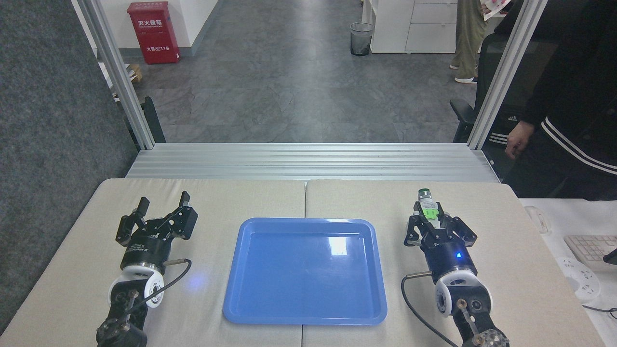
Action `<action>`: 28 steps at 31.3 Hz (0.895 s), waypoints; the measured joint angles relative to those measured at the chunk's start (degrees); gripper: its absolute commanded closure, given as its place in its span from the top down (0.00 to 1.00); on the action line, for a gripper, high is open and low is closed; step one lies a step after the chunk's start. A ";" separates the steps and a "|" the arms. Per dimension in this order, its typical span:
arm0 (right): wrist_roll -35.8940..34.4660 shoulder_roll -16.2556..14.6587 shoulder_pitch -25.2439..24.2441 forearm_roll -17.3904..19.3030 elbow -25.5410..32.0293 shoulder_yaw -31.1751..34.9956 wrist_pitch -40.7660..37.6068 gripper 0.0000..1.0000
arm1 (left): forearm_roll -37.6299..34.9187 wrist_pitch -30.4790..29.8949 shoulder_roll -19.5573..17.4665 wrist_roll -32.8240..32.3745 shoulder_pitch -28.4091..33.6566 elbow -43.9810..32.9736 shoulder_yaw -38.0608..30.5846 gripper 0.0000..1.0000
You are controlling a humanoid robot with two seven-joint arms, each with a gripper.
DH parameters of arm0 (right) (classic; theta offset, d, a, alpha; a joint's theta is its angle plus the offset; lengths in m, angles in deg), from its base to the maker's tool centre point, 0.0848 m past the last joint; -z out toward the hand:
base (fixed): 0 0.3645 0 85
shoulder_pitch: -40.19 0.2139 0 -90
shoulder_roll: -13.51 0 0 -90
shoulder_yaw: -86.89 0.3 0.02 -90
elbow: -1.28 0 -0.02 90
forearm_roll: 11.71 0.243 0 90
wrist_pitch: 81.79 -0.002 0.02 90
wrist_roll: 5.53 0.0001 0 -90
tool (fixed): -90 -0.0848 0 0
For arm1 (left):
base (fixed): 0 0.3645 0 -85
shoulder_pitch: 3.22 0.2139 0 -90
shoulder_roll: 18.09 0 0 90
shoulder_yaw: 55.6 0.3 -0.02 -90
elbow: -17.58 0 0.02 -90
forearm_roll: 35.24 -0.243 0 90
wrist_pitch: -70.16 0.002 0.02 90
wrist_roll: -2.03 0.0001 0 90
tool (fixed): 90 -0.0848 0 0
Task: Pick up switch part and place in tray
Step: 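Carry the switch part over the blue tray and lower it inside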
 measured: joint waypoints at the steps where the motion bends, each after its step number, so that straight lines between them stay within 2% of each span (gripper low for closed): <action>1: -0.06 0.36 -0.21 -0.54 0.35 -0.72 0.04 0.00 | 0.00 0.00 0.00 0.00 0.00 0.00 0.00 1.00; 12: 4.68 4.69 -2.24 -3.91 2.25 -8.57 -0.89 0.00 | 0.00 0.00 0.03 0.00 0.00 -0.02 -0.01 1.00; 28: 14.84 9.19 -3.59 -8.75 -0.51 -17.32 -4.11 0.02 | 0.03 0.00 0.02 0.00 0.06 -0.04 -0.03 1.00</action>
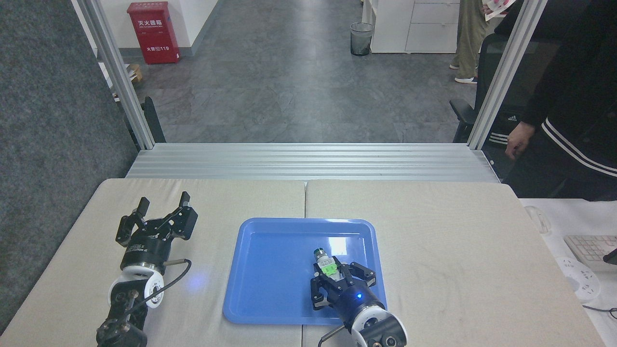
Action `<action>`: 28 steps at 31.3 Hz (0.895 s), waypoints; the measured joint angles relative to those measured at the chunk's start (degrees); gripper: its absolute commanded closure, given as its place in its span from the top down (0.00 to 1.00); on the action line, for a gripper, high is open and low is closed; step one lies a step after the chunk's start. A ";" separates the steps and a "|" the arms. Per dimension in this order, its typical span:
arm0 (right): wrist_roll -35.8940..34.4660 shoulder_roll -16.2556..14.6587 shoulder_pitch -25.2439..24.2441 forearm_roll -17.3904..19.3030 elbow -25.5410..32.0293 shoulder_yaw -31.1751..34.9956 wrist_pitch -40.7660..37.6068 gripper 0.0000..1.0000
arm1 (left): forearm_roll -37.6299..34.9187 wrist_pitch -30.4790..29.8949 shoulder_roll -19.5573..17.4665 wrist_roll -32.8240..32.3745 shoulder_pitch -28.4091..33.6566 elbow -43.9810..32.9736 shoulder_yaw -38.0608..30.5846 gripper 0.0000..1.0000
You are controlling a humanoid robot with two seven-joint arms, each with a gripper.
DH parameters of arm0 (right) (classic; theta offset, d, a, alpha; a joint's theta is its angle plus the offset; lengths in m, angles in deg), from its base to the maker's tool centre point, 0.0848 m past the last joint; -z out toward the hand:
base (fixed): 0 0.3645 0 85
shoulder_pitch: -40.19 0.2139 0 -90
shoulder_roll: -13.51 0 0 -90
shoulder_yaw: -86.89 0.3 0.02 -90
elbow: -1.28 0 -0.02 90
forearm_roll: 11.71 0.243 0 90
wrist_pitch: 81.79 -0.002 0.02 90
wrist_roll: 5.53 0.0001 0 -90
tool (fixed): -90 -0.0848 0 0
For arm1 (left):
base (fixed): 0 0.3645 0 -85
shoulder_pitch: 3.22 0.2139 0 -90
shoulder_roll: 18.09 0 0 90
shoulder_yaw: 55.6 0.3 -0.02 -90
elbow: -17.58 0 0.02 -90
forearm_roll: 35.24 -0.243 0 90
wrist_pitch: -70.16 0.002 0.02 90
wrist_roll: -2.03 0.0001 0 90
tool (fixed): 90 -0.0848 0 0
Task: Pick up switch part and place in tray
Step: 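Carry the switch part over the blue tray and lower it inside, then open the right gripper to release the switch part in the tray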
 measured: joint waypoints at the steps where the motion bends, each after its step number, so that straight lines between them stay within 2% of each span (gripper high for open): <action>1: 0.24 0.15 -0.07 -0.16 -0.15 -0.31 -0.03 0.02 | 0.00 0.00 0.00 0.00 0.01 0.00 0.00 1.00; 4: 0.79 0.64 -0.24 -0.59 -0.68 -1.22 -0.04 0.03 | 0.02 0.00 -0.01 0.00 0.03 0.00 -0.01 1.00; 6: 1.05 0.90 -0.36 -0.77 -1.01 -1.72 -0.05 0.13 | 0.02 0.03 -0.01 0.00 0.03 0.00 0.00 1.00; 7: 1.14 1.02 -0.39 -0.86 -1.12 -1.92 -0.05 0.28 | 0.03 0.04 -0.02 0.00 0.03 0.00 0.00 1.00; 8: 1.19 1.15 -0.43 -0.94 -1.26 -2.14 -0.05 0.55 | 0.03 0.06 -0.02 0.00 0.03 0.00 -0.01 1.00; 9: 1.22 1.25 -0.47 -1.00 -1.41 -2.31 -0.04 0.86 | 0.03 0.07 -0.02 0.00 0.03 0.00 -0.01 1.00; 10: 1.23 1.35 -0.50 -1.06 -1.53 -2.43 0.11 0.99 | 0.03 0.07 -0.02 0.00 0.03 0.01 -0.01 1.00; 20: -0.26 2.43 0.57 0.00 -2.27 0.22 1.48 1.00 | 0.06 0.08 -0.05 0.00 0.03 0.02 -0.01 1.00; 28: -8.28 2.28 4.14 3.69 -2.08 6.08 1.35 1.00 | 0.06 0.09 -0.08 0.00 0.02 0.04 -0.01 1.00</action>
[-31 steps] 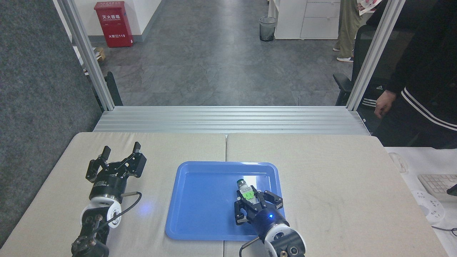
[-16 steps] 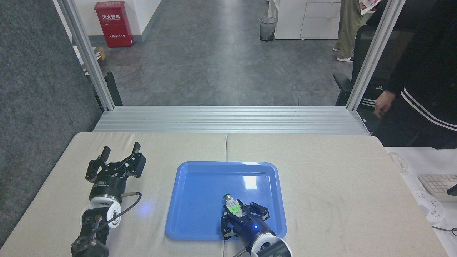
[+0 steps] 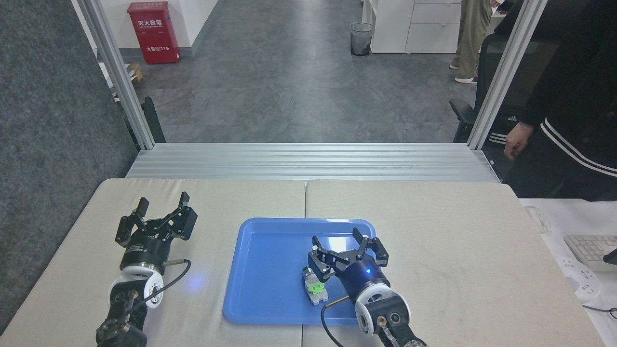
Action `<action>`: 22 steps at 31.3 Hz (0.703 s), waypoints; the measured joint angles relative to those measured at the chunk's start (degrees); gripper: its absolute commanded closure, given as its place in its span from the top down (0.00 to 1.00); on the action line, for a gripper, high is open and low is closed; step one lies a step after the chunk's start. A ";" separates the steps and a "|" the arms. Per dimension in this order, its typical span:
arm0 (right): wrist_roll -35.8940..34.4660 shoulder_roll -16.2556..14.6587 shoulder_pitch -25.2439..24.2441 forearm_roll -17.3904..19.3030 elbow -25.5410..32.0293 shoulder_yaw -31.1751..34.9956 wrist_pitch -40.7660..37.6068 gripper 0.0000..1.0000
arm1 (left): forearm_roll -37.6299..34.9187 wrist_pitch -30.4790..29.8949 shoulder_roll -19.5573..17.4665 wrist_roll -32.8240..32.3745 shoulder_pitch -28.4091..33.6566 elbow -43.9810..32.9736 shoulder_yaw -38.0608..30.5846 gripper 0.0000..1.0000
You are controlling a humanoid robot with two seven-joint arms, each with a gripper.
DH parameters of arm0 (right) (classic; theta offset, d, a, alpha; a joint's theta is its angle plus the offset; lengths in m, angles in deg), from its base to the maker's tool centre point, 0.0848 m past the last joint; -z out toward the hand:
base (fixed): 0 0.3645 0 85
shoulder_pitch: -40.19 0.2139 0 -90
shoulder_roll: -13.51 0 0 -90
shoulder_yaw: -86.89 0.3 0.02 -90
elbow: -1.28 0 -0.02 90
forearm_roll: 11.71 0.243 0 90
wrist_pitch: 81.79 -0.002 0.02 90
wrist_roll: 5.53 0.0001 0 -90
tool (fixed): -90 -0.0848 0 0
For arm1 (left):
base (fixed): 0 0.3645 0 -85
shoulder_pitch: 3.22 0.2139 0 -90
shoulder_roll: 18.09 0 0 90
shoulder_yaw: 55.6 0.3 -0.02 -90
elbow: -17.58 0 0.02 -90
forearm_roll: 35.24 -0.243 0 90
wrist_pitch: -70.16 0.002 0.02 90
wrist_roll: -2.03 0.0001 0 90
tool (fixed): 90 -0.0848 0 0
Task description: Pick up switch part and place in tray
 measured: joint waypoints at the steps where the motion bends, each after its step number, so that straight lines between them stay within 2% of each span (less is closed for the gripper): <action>1: -1.14 -0.40 0.35 0.33 0.03 0.68 -0.05 0.99 | 0.00 0.00 -0.01 0.00 -0.01 0.00 0.00 1.00; 5: -5.92 -2.81 1.44 1.86 0.07 3.23 -0.24 0.99 | 0.02 0.00 -0.02 0.16 0.00 0.07 0.00 1.00; 9: -9.39 -5.48 1.86 5.24 0.11 5.66 -0.24 0.99 | 0.04 -0.03 -0.04 0.31 0.01 0.15 0.00 1.00; 15: -11.02 -9.02 1.52 10.15 0.08 9.74 -0.01 0.99 | 0.07 -0.03 -0.10 0.41 0.01 0.28 -0.01 1.00; 22: -11.32 -11.94 0.60 12.86 0.04 13.48 0.01 0.99 | 0.08 -0.04 -0.21 0.41 0.00 0.38 -0.02 1.00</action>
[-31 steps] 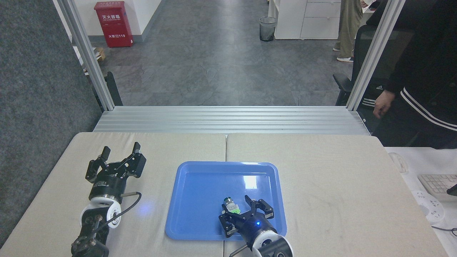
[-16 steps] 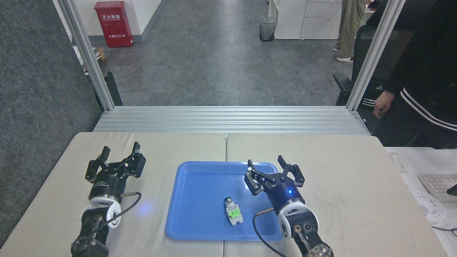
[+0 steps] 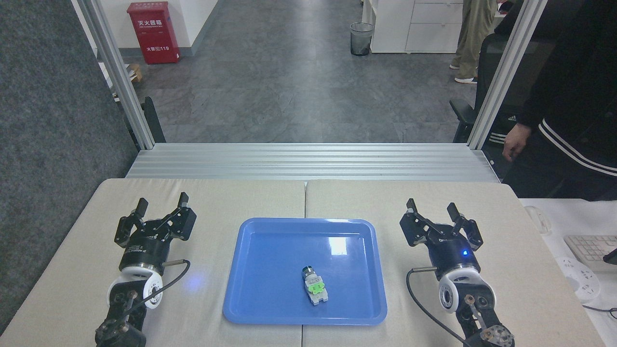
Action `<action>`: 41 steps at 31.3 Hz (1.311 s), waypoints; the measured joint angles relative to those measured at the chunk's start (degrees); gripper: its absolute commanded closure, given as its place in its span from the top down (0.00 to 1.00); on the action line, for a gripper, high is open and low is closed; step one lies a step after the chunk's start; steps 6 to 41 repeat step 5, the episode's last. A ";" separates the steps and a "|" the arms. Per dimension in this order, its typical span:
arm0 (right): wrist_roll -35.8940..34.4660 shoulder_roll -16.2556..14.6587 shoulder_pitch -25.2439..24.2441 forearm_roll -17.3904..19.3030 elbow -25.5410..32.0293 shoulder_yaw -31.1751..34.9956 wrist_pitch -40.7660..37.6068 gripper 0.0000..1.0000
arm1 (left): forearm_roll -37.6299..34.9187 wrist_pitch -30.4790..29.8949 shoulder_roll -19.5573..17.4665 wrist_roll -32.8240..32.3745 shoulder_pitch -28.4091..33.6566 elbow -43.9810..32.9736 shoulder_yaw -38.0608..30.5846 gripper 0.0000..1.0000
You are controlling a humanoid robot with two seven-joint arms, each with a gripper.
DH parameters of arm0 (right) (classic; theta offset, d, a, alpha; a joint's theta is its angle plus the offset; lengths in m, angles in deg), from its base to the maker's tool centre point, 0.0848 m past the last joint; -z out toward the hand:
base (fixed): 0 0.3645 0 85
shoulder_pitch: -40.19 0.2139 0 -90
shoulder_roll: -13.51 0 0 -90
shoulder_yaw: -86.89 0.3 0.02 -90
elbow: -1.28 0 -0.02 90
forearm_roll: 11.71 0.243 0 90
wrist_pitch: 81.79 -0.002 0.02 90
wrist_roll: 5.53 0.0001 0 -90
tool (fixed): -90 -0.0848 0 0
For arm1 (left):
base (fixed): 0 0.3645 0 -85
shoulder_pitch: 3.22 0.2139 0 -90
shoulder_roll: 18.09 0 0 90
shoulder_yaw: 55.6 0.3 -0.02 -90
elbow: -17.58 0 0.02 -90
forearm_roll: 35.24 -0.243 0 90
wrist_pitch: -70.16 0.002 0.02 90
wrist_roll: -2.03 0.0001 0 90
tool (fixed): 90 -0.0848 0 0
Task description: Pick up switch part and place in tray
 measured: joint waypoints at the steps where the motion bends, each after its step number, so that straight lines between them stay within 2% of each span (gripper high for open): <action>1: -0.02 -0.30 -0.07 0.28 0.00 0.41 0.00 0.99 | 0.00 0.00 -0.01 0.00 0.00 0.01 0.00 1.00; 5: -0.04 -1.41 -0.34 0.96 -0.03 1.81 -0.10 0.99 | 0.00 0.00 -0.03 0.00 0.01 0.03 0.00 1.00; 41: -0.04 -1.41 -0.34 0.96 -0.03 1.81 -0.10 0.99 | 0.00 0.00 -0.03 0.00 0.01 0.03 0.00 1.00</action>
